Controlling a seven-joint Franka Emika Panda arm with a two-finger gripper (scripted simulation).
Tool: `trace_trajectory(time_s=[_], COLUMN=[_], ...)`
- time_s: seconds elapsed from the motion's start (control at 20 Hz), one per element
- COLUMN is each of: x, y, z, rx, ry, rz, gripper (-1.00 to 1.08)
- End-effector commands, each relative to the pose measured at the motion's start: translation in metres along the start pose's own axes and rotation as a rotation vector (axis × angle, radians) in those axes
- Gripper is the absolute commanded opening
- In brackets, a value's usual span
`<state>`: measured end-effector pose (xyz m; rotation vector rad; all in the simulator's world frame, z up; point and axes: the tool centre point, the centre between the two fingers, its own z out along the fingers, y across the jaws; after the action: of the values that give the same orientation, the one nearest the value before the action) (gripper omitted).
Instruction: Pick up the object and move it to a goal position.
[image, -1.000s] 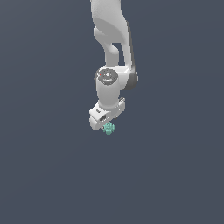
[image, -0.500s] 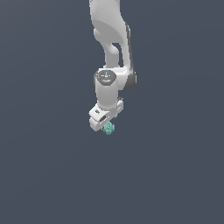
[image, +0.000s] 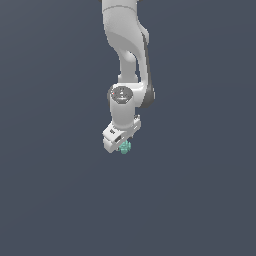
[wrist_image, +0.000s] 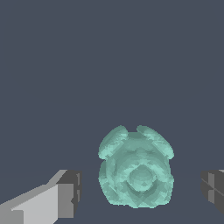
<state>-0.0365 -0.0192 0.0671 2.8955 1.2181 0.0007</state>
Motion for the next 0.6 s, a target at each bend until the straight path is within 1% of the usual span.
trace_trajectory(time_s=[0.0,0.35,0.4,0.55], x=[-0.001,0.0,0.0,0.0], y=[-0.001,0.0,0.0,0.0], z=[0.013,0.026,0.026,0.026], rx=[0.001,0.0,0.0,0.0], ry=[0.0,0.0,0.0,0.0], rz=[-0.001,-0.002,-0.002,-0.002], gripper=[1.0,1.0,-1.0,-1.0])
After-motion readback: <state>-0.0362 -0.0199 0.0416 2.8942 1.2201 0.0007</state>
